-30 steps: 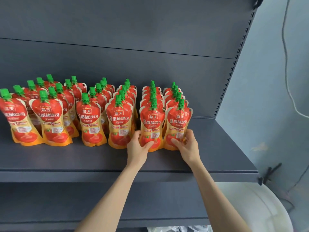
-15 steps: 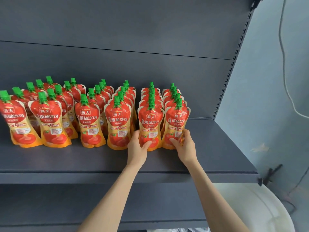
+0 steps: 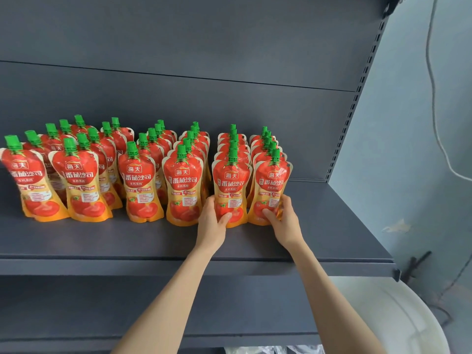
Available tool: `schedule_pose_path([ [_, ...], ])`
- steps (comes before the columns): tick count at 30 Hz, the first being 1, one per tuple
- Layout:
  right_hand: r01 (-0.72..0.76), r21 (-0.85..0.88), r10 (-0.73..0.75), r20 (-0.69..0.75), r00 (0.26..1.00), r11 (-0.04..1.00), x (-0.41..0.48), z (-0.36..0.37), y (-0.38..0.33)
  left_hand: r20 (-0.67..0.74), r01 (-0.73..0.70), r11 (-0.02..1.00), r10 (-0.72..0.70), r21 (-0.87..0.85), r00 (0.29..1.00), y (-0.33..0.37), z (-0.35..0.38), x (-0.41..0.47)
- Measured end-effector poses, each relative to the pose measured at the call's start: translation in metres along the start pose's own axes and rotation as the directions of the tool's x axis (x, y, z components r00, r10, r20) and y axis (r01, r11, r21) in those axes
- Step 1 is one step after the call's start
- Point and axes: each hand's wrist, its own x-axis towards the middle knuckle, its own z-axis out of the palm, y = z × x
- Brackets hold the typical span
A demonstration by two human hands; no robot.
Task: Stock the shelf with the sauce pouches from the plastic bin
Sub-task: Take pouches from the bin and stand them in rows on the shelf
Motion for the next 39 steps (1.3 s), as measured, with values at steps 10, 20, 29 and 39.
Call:
schedule_pose_path([
  [10, -0.02, -0.152, 0.008, -0.081, 0.997, 0.988, -0.005, 0.001, -0.001, -0.106, 0.017, 0.995, -0.007, 0.095, 0.994, -0.003, 0.001, -0.011],
  [20, 0.178, -0.105, -0.195, -0.189, 0.962, 0.978, -0.042, 0.019, -0.019, -0.392, -0.083, 0.994, 0.105, 0.074, 0.914, -0.03, -0.036, -0.03],
  [29, 0.158, -0.148, -0.191, -0.248, 0.95, 0.976, -0.041, 0.085, -0.053, -0.399, -0.009, 0.996, 0.045, 0.093, 0.916, -0.029, -0.071, -0.001],
  [39, -0.014, -0.192, -0.053, -0.34, 0.939, 0.981, -0.034, 0.109, -0.052, -0.304, -0.05, 0.999, 0.052, 0.015, 0.951, -0.039, -0.078, 0.014],
])
